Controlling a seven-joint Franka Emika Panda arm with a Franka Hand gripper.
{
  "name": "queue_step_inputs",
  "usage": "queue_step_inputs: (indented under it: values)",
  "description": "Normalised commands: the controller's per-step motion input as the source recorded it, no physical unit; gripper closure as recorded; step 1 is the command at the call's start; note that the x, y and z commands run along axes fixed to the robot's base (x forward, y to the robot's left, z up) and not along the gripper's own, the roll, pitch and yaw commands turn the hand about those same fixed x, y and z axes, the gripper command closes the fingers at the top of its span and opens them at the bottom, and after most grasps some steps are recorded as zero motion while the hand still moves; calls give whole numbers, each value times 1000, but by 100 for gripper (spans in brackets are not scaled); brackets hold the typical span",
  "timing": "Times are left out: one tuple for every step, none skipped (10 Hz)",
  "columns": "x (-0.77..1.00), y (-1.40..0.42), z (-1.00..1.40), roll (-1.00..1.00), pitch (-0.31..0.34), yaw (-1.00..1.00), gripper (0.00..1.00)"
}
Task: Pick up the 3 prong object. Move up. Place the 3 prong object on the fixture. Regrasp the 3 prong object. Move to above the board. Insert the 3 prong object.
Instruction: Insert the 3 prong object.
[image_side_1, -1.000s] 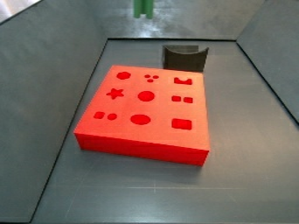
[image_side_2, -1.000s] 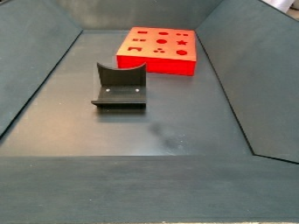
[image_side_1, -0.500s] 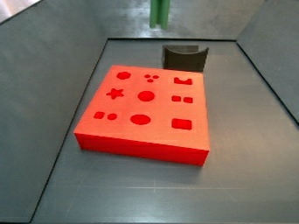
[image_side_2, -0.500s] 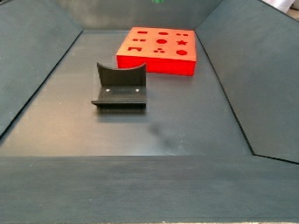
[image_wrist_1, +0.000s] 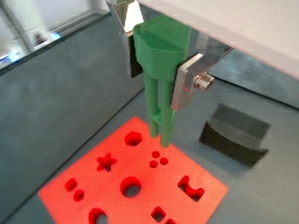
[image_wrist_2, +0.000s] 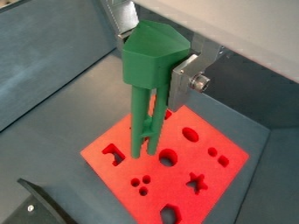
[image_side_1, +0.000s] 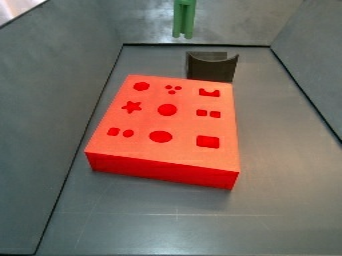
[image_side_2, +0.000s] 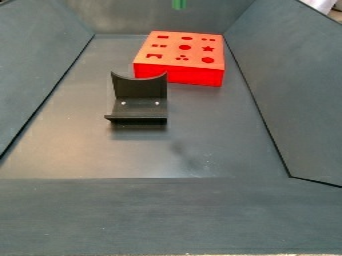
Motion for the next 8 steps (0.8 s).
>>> queue_step_inputs:
  values:
    - [0, 0, -109, 9, 0, -1000, 100]
    - [0, 0, 0, 6, 0, 0, 100]
    - [49, 31, -134, 0, 0, 0, 100]
    - [374, 223, -323, 0, 0, -774, 100]
    - [117, 43, -323, 0, 0, -983, 100]
    - [57, 0, -306, 0, -16, -1000, 100]
    - [17, 0, -300, 0, -23, -1000, 100]
    - [-66, 29, -223, 0, -9, -920, 100]
